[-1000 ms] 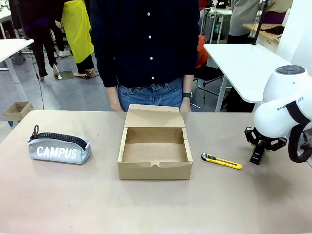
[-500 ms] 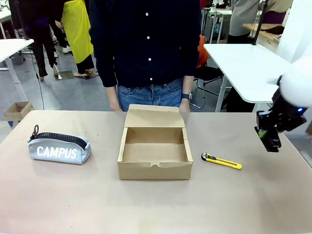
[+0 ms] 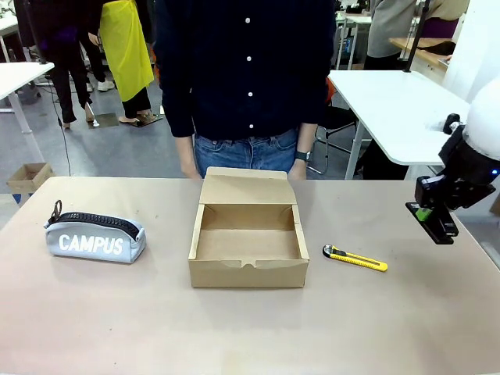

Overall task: Pack the items into the box.
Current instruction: Pick up the item indicated by the person and place it inside the Mailer Box.

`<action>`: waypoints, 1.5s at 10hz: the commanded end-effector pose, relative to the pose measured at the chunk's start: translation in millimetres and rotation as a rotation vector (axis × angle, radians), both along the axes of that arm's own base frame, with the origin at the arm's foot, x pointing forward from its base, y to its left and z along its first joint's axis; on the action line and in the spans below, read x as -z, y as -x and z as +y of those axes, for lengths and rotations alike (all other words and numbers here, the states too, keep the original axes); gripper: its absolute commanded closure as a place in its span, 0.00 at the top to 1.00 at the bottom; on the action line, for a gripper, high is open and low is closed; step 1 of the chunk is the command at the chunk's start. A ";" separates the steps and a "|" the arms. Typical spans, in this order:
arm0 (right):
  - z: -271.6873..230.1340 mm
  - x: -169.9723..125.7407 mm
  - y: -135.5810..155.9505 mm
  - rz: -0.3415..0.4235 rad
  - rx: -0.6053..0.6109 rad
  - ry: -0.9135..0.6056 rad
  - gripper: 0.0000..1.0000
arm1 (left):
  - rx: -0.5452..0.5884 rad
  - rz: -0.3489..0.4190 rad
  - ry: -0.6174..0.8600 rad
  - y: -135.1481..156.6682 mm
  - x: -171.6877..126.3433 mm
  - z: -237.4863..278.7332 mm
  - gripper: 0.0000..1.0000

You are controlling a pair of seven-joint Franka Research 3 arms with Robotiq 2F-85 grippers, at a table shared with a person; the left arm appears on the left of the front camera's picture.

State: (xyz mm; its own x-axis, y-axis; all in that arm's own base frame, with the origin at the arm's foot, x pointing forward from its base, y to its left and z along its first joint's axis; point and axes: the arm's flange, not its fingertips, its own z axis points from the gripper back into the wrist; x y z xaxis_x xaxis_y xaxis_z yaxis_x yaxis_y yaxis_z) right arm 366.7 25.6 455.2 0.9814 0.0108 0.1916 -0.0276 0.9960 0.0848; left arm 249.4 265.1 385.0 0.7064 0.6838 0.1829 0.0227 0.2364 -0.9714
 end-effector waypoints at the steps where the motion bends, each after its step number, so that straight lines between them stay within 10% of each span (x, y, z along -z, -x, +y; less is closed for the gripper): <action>1: 33.6 -16.2 -1.6 -0.059 -0.182 0.135 0.32 | -0.008 -0.035 0.002 0.7 -0.2 -3.5 1.00; 5: 224.9 -45.9 -51.0 -0.238 -0.732 0.433 0.32 | -0.008 -0.035 0.002 0.7 -0.2 -3.5 1.00; 10: 357.8 16.4 -55.1 -0.186 -1.374 0.188 0.32 | -0.008 -0.035 0.002 0.7 -0.2 -3.5 1.00; 15: 350.7 51.7 -52.1 -0.028 -1.414 0.114 0.32 | -0.008 -0.035 0.002 0.7 -0.2 -3.5 1.00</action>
